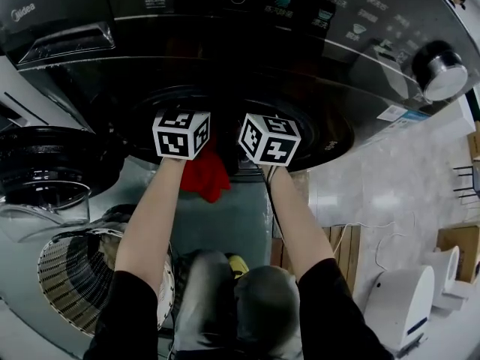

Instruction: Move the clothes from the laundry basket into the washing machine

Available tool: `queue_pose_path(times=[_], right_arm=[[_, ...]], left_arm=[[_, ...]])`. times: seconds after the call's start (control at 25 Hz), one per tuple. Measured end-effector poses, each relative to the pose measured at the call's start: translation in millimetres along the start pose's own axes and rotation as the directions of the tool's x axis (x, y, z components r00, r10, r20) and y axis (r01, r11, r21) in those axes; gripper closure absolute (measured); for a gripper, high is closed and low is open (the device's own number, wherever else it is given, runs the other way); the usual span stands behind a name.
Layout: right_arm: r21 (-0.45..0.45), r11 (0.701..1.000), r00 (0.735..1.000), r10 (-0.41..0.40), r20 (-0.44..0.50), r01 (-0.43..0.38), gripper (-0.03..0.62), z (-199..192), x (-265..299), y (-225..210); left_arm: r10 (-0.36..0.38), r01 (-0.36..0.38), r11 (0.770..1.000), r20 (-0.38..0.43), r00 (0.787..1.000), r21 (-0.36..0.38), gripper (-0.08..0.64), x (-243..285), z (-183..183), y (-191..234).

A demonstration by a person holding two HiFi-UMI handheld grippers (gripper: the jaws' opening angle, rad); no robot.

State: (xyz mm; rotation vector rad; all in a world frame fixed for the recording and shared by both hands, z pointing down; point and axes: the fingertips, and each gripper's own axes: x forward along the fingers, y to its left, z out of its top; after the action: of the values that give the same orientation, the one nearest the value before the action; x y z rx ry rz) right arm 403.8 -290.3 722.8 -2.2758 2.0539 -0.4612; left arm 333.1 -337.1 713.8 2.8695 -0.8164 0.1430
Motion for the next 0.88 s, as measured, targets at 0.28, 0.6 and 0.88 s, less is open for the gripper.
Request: queue_pose_path(times=[0.28,0.6,0.88], right_arm=[[-0.028,0.998,0.998,-0.054,-0.041,0.053,0.472,-14.8,4.9,-8.1],[-0.019,0.996,0.995,-0.086,-0.053,0.085,0.358,-20.0,1.8,-6.0],[-0.021,0.994,0.992,-0.105,-0.073,0.104,0.351,-22.4,-2.9,-8.6]], left_arm=[[0.030,-0.028,0.999,-0.073,0.997,0.038,0.459,4.5,-13.2,5.7],[0.043,-0.038,0.998,-0.108,0.993,0.052,0.332,-2.1,-18.4,9.3],[0.037,-0.032,0.998,-0.100,0.994,0.050,0.321,-5.4,-15.0,6.1]])
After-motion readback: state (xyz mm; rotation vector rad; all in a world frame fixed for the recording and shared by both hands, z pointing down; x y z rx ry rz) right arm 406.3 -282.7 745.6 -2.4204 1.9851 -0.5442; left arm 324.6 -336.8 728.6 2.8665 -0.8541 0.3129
